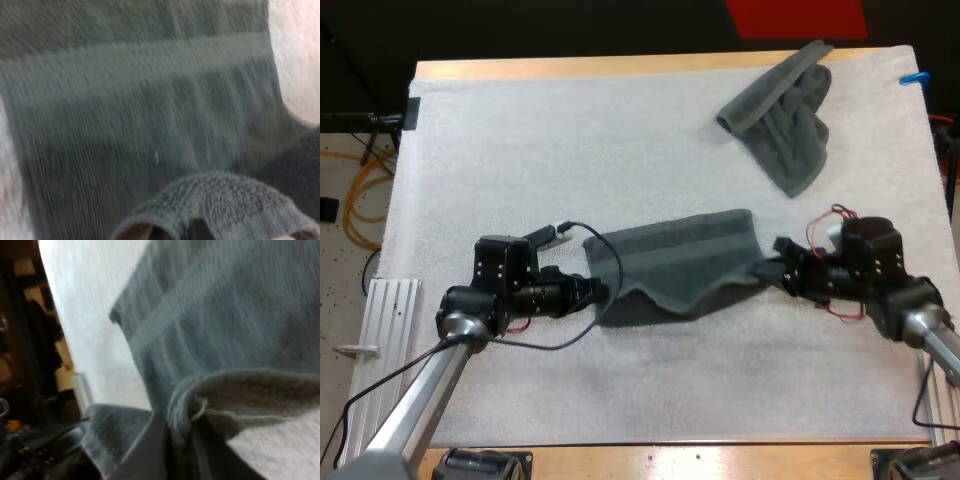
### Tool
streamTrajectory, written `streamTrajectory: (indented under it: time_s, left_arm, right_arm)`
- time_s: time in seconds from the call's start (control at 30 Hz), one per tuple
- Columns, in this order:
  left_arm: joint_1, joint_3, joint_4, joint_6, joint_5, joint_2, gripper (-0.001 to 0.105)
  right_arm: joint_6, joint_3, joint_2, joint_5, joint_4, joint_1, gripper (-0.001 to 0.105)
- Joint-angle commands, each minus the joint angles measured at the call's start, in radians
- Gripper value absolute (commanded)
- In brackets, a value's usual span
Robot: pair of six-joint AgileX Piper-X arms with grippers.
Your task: Pick towel from pile fold and stack
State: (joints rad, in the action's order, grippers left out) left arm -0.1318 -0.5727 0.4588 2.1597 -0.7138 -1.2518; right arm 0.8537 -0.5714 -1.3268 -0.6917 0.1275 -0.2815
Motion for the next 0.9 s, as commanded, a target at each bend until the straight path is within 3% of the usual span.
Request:
streamTrajectory:
  time_s: [0.0,0.33,0.73,0.8,0.87]
  left_arm:
    - [0.008,-0.002,-0.050,0.018,-0.010,-0.017,0.000]
    - [0.054,-0.002,-0.212,0.044,0.049,-0.141,0.000]
    - [0.054,-0.002,-0.285,0.031,0.040,-0.151,0.001]
    - [0.054,-0.002,-0.285,0.001,0.018,-0.151,0.006]
    - [0.054,-0.002,-0.285,-0.014,0.008,-0.151,0.017]
  right_arm:
    - [-0.021,-0.024,-0.029,-0.010,-0.061,-0.001,0.000]
    - [-0.021,-0.128,-0.220,0.115,-0.094,-0.001,0.000]
    - [-0.010,-0.128,-0.266,0.102,-0.180,-0.001,0.001]
    - [0.000,-0.128,-0.266,0.080,-0.207,-0.001,0.008]
    - [0.045,-0.128,-0.266,0.055,-0.257,-0.001,0.028]
